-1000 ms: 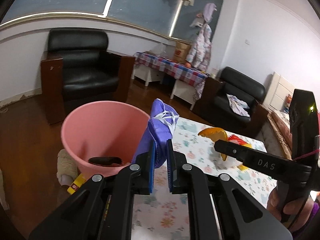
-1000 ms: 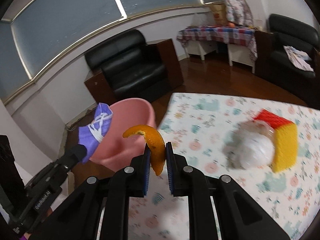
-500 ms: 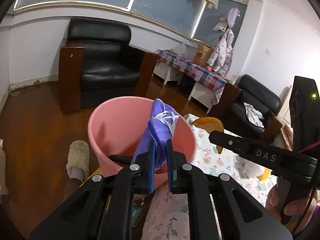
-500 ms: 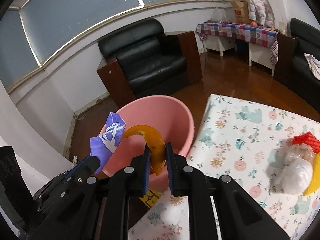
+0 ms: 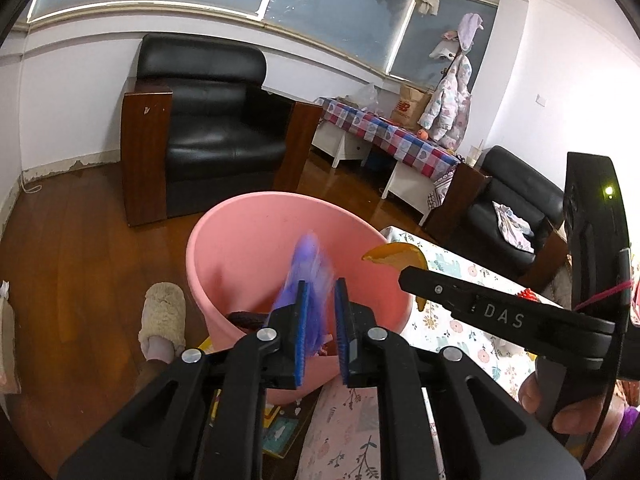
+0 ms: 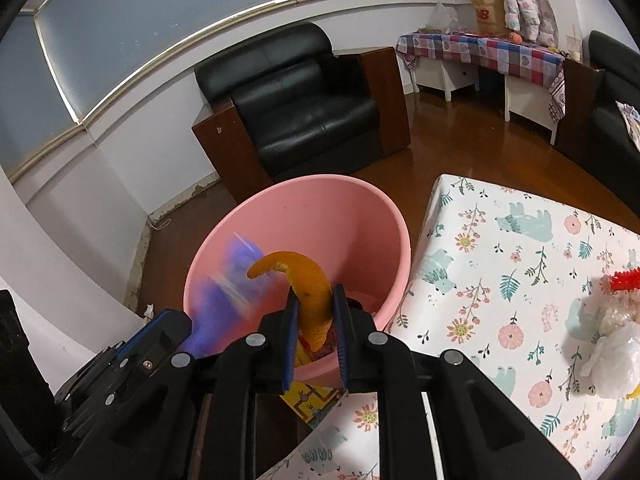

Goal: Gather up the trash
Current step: 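Open both grippers to drop the cloth and peel into the bin, then move both open grippers back to the white bag and yellow foam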

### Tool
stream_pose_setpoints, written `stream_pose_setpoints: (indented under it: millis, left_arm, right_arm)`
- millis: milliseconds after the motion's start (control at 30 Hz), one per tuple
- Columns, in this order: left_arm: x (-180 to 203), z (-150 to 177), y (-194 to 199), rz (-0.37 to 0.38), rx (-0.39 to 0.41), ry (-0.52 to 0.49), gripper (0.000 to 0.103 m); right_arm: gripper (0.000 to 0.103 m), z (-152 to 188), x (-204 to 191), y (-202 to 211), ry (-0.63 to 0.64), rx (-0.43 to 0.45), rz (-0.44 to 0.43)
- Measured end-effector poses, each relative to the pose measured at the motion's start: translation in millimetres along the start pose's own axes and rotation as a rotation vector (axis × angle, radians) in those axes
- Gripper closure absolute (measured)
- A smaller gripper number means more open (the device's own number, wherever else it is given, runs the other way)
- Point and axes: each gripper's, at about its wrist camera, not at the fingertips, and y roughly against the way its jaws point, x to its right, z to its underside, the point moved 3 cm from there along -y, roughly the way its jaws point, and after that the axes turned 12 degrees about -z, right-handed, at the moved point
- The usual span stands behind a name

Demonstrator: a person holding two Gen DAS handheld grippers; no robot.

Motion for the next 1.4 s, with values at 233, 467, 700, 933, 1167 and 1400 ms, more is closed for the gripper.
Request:
stream_pose_setpoints:
  millis: [233, 467, 700, 933, 1167, 1400]
  left_arm:
    - [4, 0, 6, 0.016, 0.014, -0.001, 0.058]
    - [6, 0, 12, 0.016, 0.018, -0.007, 0.057]
    - [5, -3, 25, 0.003, 0.035, -0.008, 0.057]
    - [8, -4, 32, -0.002, 0.04, -0.017, 0.057]
    - [19, -3, 44, 0.017, 0.043, -0.056, 0.057]
    - [26, -10, 58, -0.001, 0.072, -0.074, 0.057]
  right_arm:
    - [0.057, -3, 1, 12, 0.011, 0.045, -0.014]
    - [0.048, 4, 10, 44, -0.001, 0.094, -0.002]
    - [0.048, 23, 29, 76, -0.043, 0.116, 0.029]
    - [0.048, 45, 44, 108, -0.045, 0.132, 0.059]
    - [0.048, 67, 52, 149, -0.037, 0.171, 0.101]
    - [0.048, 81, 69, 172, -0.083, 0.196, 0.113]
